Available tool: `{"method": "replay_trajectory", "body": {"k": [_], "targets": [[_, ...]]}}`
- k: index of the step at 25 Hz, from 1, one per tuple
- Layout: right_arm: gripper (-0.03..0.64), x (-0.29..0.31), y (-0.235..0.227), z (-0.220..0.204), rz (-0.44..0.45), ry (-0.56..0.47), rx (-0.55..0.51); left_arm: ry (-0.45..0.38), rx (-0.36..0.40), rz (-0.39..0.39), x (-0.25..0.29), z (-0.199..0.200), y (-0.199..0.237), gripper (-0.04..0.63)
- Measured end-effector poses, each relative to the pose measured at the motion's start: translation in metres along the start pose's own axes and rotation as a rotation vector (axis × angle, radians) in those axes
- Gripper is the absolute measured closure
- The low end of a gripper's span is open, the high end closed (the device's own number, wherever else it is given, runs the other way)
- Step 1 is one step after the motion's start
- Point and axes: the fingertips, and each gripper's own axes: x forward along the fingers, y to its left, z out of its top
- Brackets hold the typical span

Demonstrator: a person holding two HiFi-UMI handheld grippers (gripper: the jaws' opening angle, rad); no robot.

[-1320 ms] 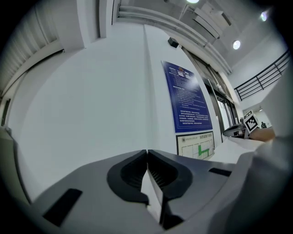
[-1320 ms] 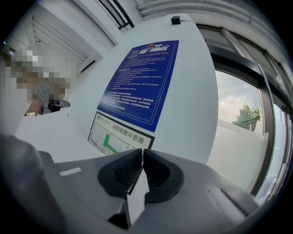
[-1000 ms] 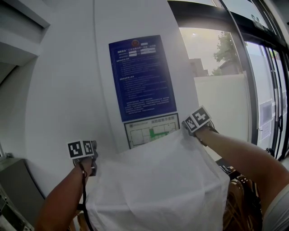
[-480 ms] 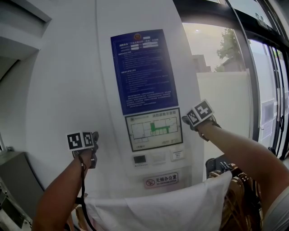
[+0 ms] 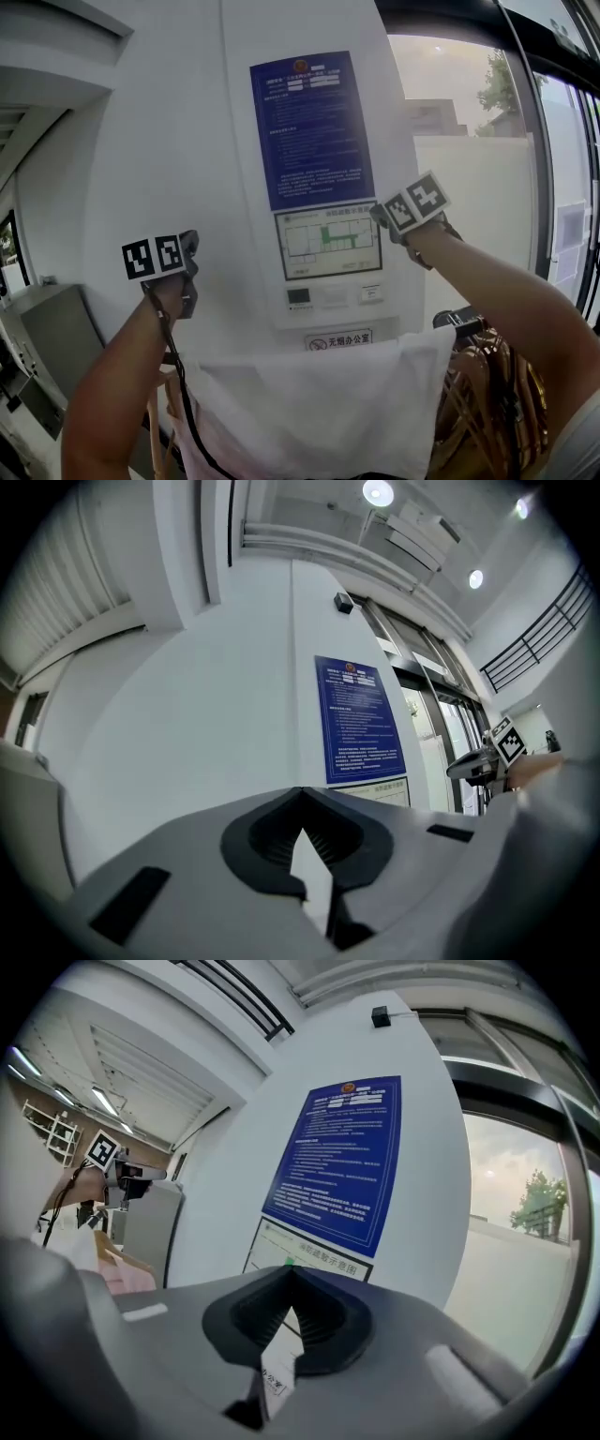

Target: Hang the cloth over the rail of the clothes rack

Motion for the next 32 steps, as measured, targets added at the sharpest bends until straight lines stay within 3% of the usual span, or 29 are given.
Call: {"method": "replay_trajectory", "body": {"k": [6, 13, 17, 22, 28, 32], "targets": [[0.615, -0.053, 0.059, -0.014, 0.034, 0.011, -0.003, 0.045, 0.010, -0.059, -0.071, -0.026, -0.026, 0.589], [0.615, -0.143, 0.112, -0.034, -0.063, -0.039, 0.016, -0.012, 0.022, -0.161, -0.164, -0.052, -0.046, 0.589], [0.615, -0.185, 0.146, -0.060, -0.112, -0.050, 0.052, 0.009, 0.045, -0.189, -0.203, -0.080, -0.053, 0.589], [0.614, -0.211, 0.183, -0.114, -0.158, -0.011, 0.081, 0.054, 0.029, -0.150, -0.228, -0.134, -0.056, 0.589], [0.567, -0.237, 0.183, -0.163, -0.301, -0.018, 0.064, 0.105, 0.026, -0.092, -0.228, -0.180, -0.053, 0.582], [0.529, -0.228, 0.181, -0.180, -0.317, 0.014, 0.073, 0.098, 0.001, -0.045, -0.223, -0.189, -0.041, 0.500]]}}
